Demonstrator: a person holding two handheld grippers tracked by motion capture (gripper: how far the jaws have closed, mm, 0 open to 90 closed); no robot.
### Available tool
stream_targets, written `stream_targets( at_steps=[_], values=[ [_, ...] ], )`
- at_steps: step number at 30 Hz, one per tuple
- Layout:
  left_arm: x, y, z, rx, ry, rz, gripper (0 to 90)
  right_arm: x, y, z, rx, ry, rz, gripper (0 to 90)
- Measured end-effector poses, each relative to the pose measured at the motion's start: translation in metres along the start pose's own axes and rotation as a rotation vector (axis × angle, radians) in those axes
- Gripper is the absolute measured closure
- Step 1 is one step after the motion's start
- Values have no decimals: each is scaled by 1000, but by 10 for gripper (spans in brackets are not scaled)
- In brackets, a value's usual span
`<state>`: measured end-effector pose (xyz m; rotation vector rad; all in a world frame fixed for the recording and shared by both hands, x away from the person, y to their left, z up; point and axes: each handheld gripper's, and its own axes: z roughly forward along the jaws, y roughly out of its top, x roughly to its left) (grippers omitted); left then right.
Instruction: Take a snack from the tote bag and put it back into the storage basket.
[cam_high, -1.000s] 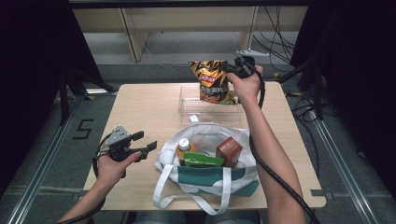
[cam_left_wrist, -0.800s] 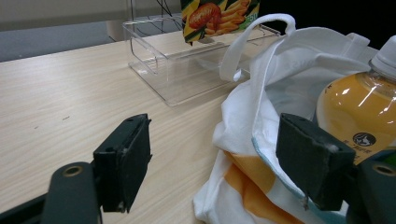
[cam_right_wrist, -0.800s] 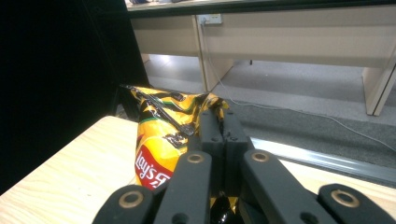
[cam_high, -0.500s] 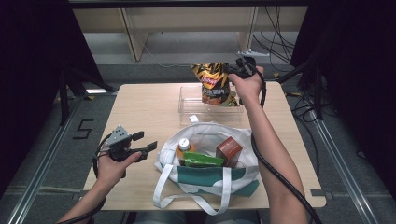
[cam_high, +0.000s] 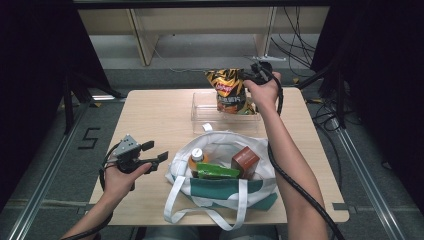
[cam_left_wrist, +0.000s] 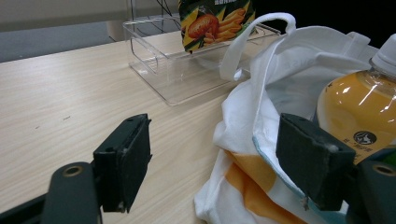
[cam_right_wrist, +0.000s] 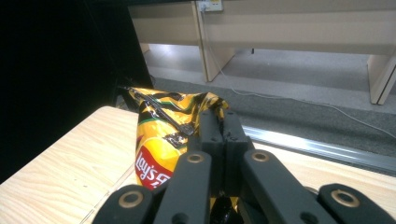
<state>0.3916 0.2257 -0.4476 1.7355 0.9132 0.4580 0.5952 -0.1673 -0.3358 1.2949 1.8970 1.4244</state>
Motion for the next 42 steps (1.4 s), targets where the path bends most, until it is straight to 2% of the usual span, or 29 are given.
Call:
stream_targets(
  at_steps=[3, 4, 5, 6, 7, 8, 9, 11, 14, 17, 20, 21, 23, 27, 34, 36, 37, 38, 42],
  values=[
    [0, 0, 0, -3, 0, -14, 260, 0, 0, 2, 3, 6, 2, 900],
    [0, 0, 0, -3, -1, -14, 260, 0, 1, 3, 1, 10, -14, 900],
    [0, -1, 0, -3, -1, -14, 260, 1, 1, 4, 0, 4, -1, 900],
    [0, -1, 0, -3, -1, -14, 260, 0, 1, 5, 6, 3, -14, 900],
    [0, -1, 0, -3, -1, -14, 260, 1, 2, 6, 8, 3, 0, 900],
    [0, 0, 0, -3, -1, -10, 260, -2, 1, 7, 1, 7, -26, 900],
    [0, 0, 0, -3, -1, -4, 260, -1, 2, 7, 12, 4, -2, 900],
    [0, -1, 0, -2, -1, -15, 260, -2, 1, 9, 15, 8, -1, 900],
    [1, 0, 0, -2, 0, -6, 260, -6, 0, 11, 27, 8, -9, 900],
    [1, -1, 0, -8, -5, -6, 260, -9, -1, 13, 34, 9, 15, 900],
    [1, -1, 0, 2, 1, -7, 259, -13, -3, 15, 27, 4, 4, 900],
    [1, -1, 0, 2, 1, -8, 259, -12, -2, 15, 40, 7, 20, 900],
    [1, -2, 1, 0, -3, -8, 259, -13, -2, 16, 47, 7, 20, 900],
    [1, -1, 0, 2, 2, -7, 258, -16, -3, 19, 45, 11, 6, 900],
    [0, -1, 0, 2, -2, -2, 258, -20, -4, 19, 51, -4, 21, 900],
    [0, -1, 0, 2, -1, -1, 258, -21, -4, 20, 48, -19, 6, 898],
    [0, -1, 0, 3, -1, 3, 258, -24, -3, 20, 48, -23, -26, 896],
    [0, -1, 0, 3, 0, 4, 258, -22, -3, 20, 52, -29, 3, 893],
    [0, -1, 0, 3, -1, 4, 258, -23, -4, 20, 53, -36, 5, 888]
  ],
)
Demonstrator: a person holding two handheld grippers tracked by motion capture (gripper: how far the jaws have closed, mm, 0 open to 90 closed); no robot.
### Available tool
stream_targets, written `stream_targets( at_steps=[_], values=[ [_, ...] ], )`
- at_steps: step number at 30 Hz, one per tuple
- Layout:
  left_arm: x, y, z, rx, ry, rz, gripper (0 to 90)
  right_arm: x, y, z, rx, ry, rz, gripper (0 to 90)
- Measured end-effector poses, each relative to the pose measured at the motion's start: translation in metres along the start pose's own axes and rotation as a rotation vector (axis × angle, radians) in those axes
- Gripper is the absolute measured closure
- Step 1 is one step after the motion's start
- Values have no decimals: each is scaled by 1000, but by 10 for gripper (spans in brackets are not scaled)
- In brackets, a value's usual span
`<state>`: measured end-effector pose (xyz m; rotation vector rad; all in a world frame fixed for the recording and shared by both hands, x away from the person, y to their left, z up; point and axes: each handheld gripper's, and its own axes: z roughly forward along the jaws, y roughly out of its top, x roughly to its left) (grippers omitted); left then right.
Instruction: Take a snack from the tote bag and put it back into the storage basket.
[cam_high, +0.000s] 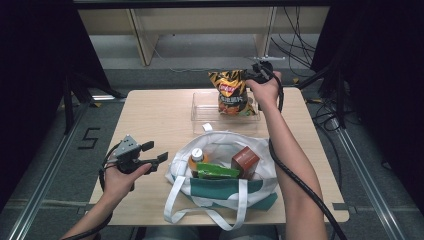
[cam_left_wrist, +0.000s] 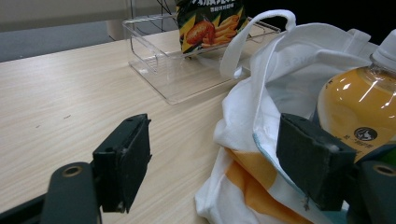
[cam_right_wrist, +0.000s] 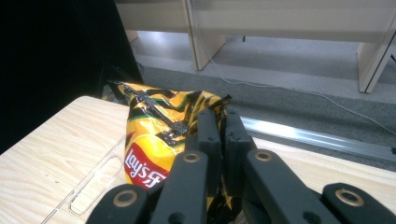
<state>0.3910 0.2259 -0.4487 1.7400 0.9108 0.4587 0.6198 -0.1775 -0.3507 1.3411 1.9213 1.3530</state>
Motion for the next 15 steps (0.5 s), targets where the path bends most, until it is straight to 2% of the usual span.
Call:
stream_targets(
  at_steps=[2, 4, 5, 13, 15],
  values=[
    [0, 0, 0, -2, 1, 0, 257, 0, 0, 0, -3, 1, 0, 894],
    [0, 1, 0, -3, 2, 1, 257, 3, 1, 0, 5, 28, 6, 900],
    [0, 1, 0, -3, 3, 1, 257, 4, 1, 1, -1, 12, -20, 900],
    [0, 0, 0, -2, 0, 1, 257, 11, 5, 6, 4, 40, -54, 900],
    [0, 0, 0, -1, 0, 1, 257, 13, 6, 6, 8, 40, -37, 900]
  ],
)
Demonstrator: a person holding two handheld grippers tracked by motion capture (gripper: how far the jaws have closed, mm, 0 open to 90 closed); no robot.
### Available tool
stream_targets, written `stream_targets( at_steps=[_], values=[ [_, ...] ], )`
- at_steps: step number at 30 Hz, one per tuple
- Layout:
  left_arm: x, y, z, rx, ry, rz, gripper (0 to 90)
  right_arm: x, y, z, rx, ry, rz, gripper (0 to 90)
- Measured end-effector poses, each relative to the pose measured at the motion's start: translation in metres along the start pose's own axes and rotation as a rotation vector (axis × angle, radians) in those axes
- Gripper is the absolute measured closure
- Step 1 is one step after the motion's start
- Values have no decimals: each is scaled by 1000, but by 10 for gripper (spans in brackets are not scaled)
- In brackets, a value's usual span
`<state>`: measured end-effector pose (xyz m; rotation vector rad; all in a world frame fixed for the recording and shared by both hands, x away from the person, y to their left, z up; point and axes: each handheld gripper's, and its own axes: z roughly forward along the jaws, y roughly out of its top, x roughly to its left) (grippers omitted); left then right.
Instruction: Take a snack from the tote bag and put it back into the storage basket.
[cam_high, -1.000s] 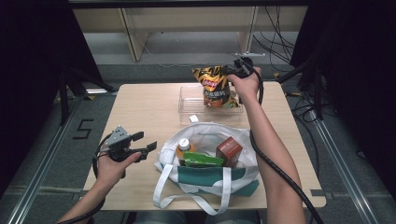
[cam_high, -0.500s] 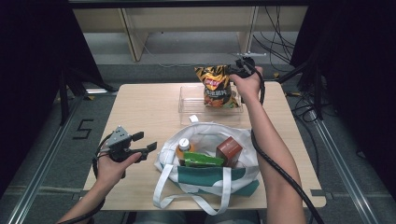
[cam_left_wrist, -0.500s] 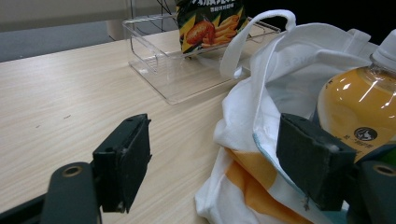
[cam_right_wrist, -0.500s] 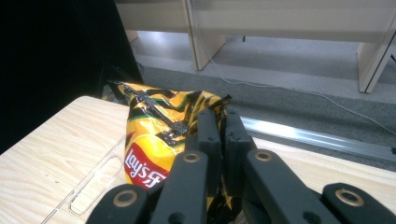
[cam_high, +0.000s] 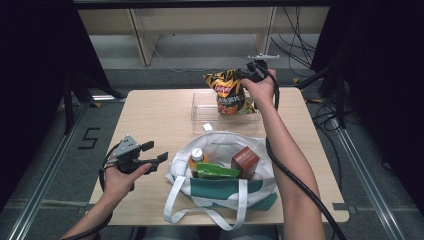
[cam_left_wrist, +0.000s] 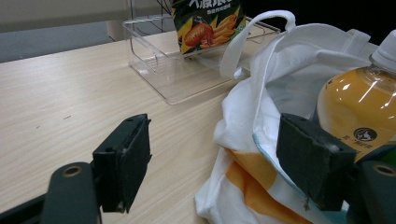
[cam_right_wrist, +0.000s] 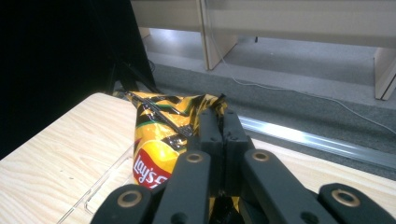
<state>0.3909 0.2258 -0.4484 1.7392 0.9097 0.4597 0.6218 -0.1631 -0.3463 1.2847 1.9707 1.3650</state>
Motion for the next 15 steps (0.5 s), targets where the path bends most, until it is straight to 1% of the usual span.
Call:
stream_targets(
  at_steps=[2, 4, 6, 8, 9, 10, 12, 13, 15],
  values=[
    [0, 0, 0, -1, 0, 0, 257, -1, 0, 1, -8, 7, -1, 900],
    [0, 0, 0, -5, -4, 0, 257, -2, -1, 2, -11, -1, 7, 900],
    [0, 1, -1, -2, 3, 4, 258, -2, 0, 1, -9, 11, 16, 900],
    [0, 1, -1, -3, 2, 0, 257, -1, 2, 1, -12, 22, 1, 900],
    [0, 0, 0, -8, -3, -1, 258, 0, 3, 1, -15, 20, 3, 900],
    [0, 0, 0, -7, -4, -2, 257, 1, 3, 1, -24, 29, 9, 900],
    [0, 1, 0, -5, -1, 3, 258, 1, 4, 2, -32, 37, -6, 900],
    [0, 1, -1, -3, 2, 3, 257, 4, 6, 1, -23, 41, 16, 900],
    [0, 1, -1, -6, 2, 4, 257, 4, 7, 3, -35, 49, 19, 900]
  ],
)
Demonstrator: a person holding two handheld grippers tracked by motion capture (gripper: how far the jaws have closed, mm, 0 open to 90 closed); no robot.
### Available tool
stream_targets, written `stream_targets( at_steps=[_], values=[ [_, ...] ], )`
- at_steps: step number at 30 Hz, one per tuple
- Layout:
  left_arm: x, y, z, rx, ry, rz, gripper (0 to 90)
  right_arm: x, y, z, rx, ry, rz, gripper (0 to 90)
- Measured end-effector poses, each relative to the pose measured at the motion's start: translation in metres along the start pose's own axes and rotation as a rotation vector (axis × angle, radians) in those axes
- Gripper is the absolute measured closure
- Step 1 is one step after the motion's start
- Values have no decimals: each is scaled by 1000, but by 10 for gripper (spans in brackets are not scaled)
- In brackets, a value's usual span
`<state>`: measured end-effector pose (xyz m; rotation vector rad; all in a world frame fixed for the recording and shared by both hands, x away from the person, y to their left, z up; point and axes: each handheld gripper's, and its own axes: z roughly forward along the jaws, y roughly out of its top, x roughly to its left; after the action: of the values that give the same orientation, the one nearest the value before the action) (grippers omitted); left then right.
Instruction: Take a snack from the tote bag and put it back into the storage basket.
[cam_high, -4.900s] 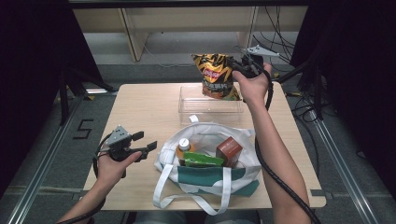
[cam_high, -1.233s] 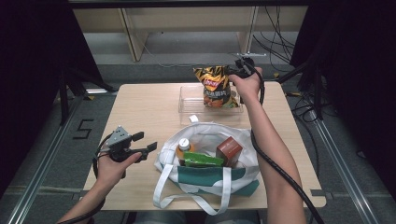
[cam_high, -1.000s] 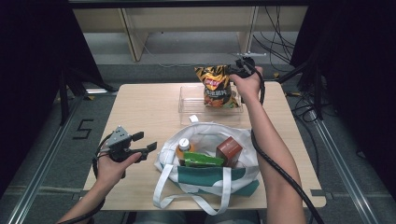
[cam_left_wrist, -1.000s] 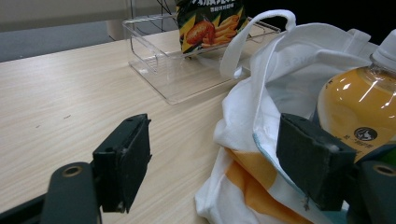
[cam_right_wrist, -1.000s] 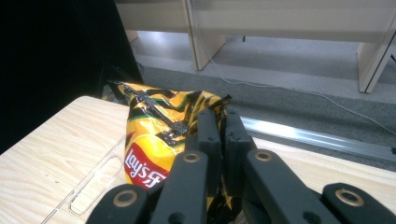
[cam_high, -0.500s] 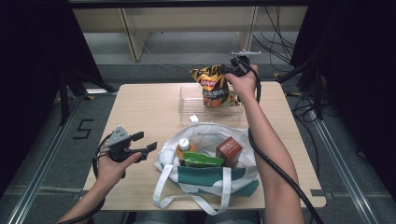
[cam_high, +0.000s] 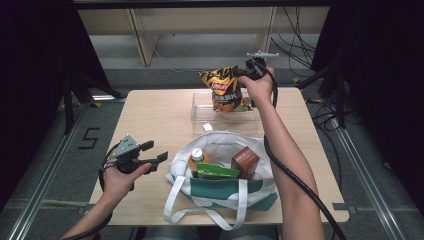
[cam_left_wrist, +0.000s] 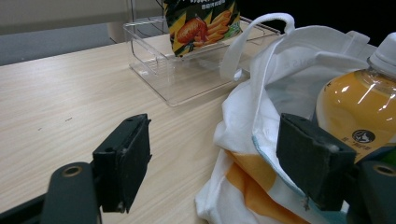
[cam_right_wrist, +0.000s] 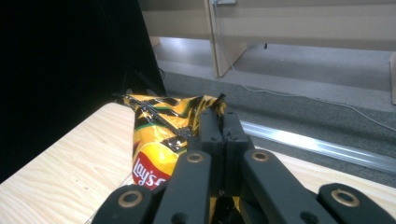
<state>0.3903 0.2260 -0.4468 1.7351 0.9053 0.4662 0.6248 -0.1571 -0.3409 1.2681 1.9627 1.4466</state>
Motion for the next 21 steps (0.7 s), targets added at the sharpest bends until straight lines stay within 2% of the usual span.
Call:
stream_targets(
  at_steps=[4, 7, 8, 11, 12, 14, 16, 18, 19, 20, 21],
  values=[
    [0, 0, 0, 1, 1, 2, 257, -4, 0, 3, 0, -21, 5, 900],
    [0, 0, 0, 1, -3, 0, 257, -12, -4, 4, 10, -49, -11, 900],
    [0, 0, 0, 2, -3, 1, 257, -12, -6, 4, 19, -55, 12, 900],
    [0, 0, 1, 2, -4, -2, 257, -21, -12, 3, 18, -80, 18, 891],
    [-1, 0, 0, 4, -4, -1, 258, -22, -13, 3, 17, -95, 43, 879],
    [-1, 0, 0, 6, -1, -1, 257, -27, -17, 1, 23, -116, 57, 881],
    [-2, -1, 1, 1, -5, -14, 257, -30, -20, -1, 27, -126, 61, 880],
    [-1, -1, 2, -1, -11, -11, 257, -35, -22, -3, 27, -136, 55, 867],
    [-1, -1, 2, 1, -12, 2, 257, -35, -22, -4, 32, -133, 68, 853],
    [-1, -1, 2, 1, -11, -5, 257, -39, -23, -5, 30, -143, 41, 827],
    [-1, -1, 2, 0, -12, -2, 257, -37, -23, -6, 41, -155, 73, 788]
  ],
)
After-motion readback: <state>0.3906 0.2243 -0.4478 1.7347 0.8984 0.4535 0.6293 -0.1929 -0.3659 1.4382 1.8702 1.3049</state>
